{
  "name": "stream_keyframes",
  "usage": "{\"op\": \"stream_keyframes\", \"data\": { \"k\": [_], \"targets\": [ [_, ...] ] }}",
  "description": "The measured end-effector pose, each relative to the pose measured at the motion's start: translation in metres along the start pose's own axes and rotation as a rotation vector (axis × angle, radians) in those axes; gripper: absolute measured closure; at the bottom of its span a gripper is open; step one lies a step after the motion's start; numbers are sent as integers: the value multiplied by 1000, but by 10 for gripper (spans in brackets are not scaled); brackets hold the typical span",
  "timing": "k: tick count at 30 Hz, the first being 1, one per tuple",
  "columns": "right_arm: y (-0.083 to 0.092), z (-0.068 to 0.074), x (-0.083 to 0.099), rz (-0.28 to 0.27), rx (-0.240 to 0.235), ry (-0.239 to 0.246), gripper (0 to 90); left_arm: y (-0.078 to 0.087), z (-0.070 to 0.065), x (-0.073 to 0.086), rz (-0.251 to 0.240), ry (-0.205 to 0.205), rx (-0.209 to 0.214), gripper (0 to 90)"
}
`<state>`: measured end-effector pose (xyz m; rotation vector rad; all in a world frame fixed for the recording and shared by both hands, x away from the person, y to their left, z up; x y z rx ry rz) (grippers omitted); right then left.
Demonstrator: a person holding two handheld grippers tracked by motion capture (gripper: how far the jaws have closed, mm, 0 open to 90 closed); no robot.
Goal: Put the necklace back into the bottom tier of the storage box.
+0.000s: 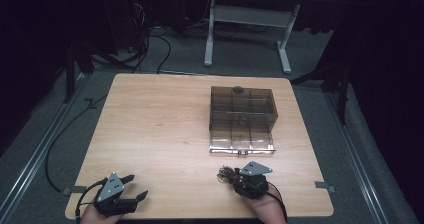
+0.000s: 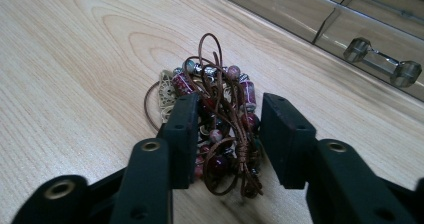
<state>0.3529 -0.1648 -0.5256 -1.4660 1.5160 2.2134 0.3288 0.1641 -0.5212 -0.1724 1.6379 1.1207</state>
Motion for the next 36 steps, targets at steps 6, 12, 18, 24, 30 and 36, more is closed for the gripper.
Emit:
{"op": "stream_keyframes", "data": {
  "k": [6,12,18,24,30,36],
  "targets": [
    [-2,5,-2,-5,-11,25,730,0,0,0,-1,1,-4,262],
    [-2,7,-2,-7,-12,37,786,0,0,0,-1,1,-3,262],
    [1,7,-3,-29,-18,24,810,0,1,0,-1,2,-6,262],
    [9,6,-6,-76,-30,11,810,0,1,0,-1,5,-13,262],
    [24,2,-10,-140,-16,-1,810,0,2,0,-3,9,-17,262],
    [43,-9,-7,-180,19,-29,810,0,2,0,-4,10,-17,262]
  ]
}}
Point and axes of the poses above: each handheld gripper's, and its own axes: y roughly backward along the jaws, x roughly out of its underside, z roughly to its left, the point moved 10 cm from there along -y, roughly forward along the jaws, and after that the axes turned 5 degrees about -x, right-handed, at the moved point
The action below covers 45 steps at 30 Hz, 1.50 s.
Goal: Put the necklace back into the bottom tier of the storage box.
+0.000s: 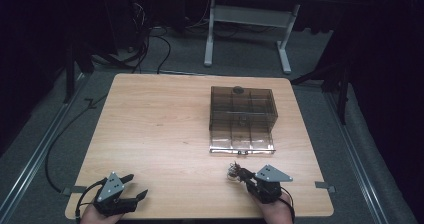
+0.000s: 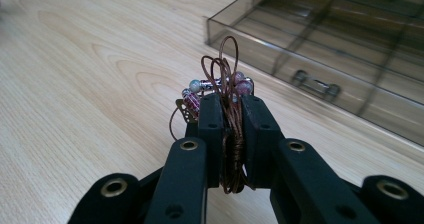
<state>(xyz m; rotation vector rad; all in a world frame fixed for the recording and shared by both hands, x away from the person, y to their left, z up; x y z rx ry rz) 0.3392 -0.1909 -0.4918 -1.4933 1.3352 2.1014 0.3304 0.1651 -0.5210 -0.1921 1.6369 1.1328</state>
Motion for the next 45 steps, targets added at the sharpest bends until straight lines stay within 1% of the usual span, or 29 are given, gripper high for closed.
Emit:
{"op": "stream_keyframes", "data": {
  "k": [6,8,11,12,14,16,17,19,23,31,37,39,42,45],
  "targets": [
    [23,-16,4,-29,53,-33,809,0,0,0,0,1,1,262],
    [32,-22,8,-32,75,-51,809,0,0,0,0,1,1,262],
    [42,-30,18,-26,101,-79,809,0,0,0,1,0,3,262],
    [45,-34,23,-13,105,-92,809,0,0,0,1,0,3,262],
    [46,-39,33,8,106,-115,809,0,0,0,3,-1,4,262],
    [44,-41,39,26,102,-133,808,-1,0,0,4,-1,5,263],
    [43,-41,41,36,102,-137,808,-1,0,0,4,-1,5,262],
    [41,-43,45,63,118,-138,808,-1,0,0,5,-1,5,262],
    [37,-45,49,94,133,-145,806,0,0,0,4,-1,6,262],
    [34,-46,52,108,139,-152,786,0,0,0,3,-1,8,262],
    [35,-44,49,90,122,-157,675,-1,0,0,4,-1,8,262],
    [37,-42,45,74,114,-155,640,0,0,0,4,-1,8,262],
    [41,-41,38,38,110,-142,625,0,0,0,3,-1,6,262],
    [50,-41,29,-3,120,-133,633,0,0,0,4,0,6,262]
  ]
}}
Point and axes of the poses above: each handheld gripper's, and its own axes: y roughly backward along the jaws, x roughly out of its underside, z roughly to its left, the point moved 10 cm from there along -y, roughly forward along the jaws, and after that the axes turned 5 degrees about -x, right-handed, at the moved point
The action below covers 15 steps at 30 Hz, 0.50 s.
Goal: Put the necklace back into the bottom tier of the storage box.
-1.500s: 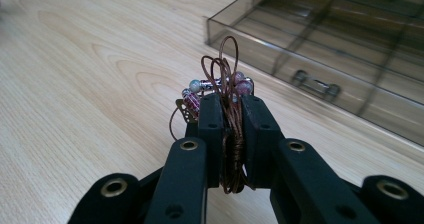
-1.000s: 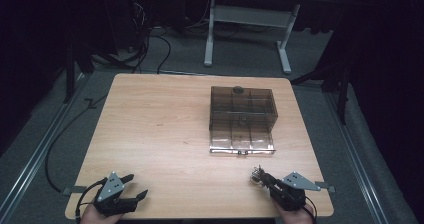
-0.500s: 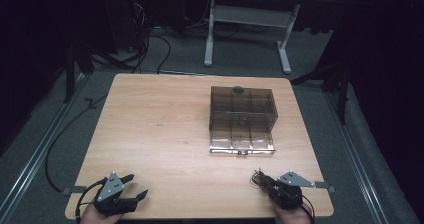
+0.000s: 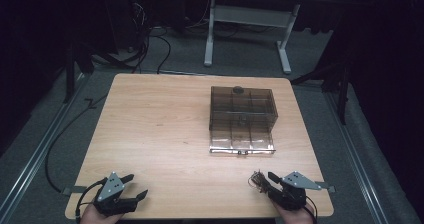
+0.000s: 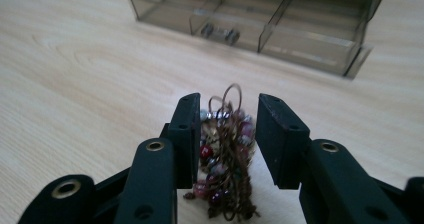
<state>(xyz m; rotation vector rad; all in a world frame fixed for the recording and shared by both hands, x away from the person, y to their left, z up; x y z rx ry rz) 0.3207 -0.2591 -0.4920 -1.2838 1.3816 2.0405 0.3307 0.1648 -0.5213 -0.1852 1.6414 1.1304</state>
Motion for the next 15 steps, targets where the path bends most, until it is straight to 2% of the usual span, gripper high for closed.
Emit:
{"op": "stream_keyframes", "data": {
  "k": [3,5,11,15],
  "targets": [
    [9,-5,-9,-32,24,2,657,0,0,0,-1,3,-2,262],
    [12,-12,-11,-26,49,-5,677,0,0,0,-1,2,-2,262],
    [10,-31,-4,59,98,-27,767,1,0,0,-2,0,2,262],
    [5,-36,5,118,98,-40,797,1,0,0,-3,-2,4,262]
  ]
}}
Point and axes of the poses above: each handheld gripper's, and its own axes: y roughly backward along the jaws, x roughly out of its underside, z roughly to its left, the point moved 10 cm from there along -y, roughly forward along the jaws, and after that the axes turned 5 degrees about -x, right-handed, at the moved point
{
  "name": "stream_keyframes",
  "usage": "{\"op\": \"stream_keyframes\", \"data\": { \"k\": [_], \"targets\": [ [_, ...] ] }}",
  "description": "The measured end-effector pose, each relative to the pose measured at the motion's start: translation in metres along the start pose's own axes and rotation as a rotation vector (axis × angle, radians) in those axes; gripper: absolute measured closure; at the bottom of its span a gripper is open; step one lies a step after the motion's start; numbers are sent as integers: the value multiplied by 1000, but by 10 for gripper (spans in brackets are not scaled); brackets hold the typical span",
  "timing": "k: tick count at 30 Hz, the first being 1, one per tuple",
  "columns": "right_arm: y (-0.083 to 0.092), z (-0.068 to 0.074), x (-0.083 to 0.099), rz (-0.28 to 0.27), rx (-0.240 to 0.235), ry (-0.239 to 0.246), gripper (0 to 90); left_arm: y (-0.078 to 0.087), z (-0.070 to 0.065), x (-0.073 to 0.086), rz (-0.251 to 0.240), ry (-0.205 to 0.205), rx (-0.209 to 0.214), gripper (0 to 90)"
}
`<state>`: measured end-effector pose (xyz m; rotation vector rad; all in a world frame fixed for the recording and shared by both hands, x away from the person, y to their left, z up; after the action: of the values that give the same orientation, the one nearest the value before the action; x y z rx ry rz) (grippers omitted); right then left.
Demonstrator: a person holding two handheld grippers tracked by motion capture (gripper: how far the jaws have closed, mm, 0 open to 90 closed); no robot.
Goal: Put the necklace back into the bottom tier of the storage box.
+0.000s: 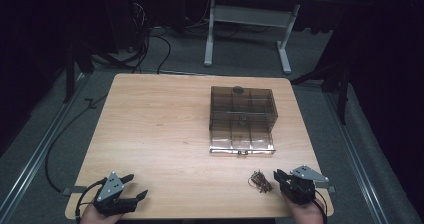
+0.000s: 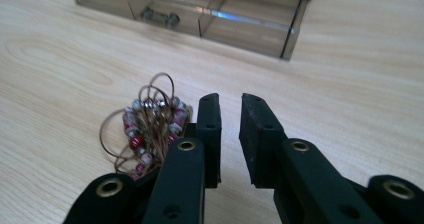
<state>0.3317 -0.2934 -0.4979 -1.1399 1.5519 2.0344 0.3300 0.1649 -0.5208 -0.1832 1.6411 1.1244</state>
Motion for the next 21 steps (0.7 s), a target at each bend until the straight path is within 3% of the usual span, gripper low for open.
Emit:
{"op": "stream_keyframes", "data": {
  "k": [13,21],
  "targets": [
    [-8,-9,9,59,17,-17,791,1,0,0,-6,0,4,262],
    [-6,-11,6,167,18,-10,715,1,-1,0,-3,-5,7,263]
  ]
}}
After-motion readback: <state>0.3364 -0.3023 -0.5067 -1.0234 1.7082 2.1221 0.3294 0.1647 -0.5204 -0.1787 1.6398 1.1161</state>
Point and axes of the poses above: each handheld gripper's, and its own axes: y roughly backward along the jaws, x roughly out of its underside, z roughly to its left, the point moved 10 cm from there along -y, roughly forward along the jaws, and after that the axes turned 5 degrees about -x, right-handed, at the moved point
